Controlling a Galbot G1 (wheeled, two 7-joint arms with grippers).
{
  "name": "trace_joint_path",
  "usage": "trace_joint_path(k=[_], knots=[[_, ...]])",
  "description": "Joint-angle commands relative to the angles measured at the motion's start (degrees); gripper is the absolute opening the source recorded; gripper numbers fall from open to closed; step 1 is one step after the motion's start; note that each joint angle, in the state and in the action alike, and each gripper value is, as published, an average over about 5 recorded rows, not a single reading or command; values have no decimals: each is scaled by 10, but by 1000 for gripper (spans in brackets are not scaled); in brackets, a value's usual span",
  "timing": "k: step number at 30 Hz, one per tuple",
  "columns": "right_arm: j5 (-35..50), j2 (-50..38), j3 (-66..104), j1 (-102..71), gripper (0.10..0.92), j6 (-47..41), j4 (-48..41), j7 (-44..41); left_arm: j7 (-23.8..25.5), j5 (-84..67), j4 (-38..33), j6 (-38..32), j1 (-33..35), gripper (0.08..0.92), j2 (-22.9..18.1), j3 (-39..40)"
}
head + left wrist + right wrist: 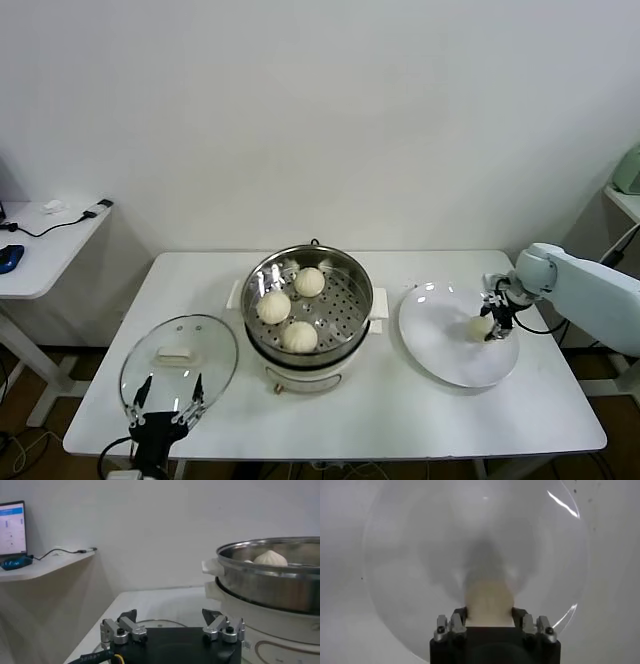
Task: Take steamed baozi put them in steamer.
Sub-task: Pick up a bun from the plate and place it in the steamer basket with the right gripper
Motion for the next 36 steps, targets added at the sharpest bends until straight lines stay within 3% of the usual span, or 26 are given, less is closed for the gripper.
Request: trace_joint_path(k=[1, 9, 18, 27, 36], knots=[[85, -26, -114, 144, 596, -22, 91, -3, 0, 1, -5, 0, 2, 823, -1, 1], [355, 47, -365, 517, 594, -78, 269, 13, 2, -2, -17, 5, 3, 823, 5, 2], [521, 176, -311, 558, 594, -169, 362, 92, 4, -3, -21, 7, -1, 823, 7, 8], [516, 276, -272, 428, 594, -216, 345, 162, 4, -5, -22, 7, -1, 823, 8, 8], [463, 287, -273, 321, 594, -246, 304, 209, 4, -12, -20, 7, 0, 823, 9, 2]])
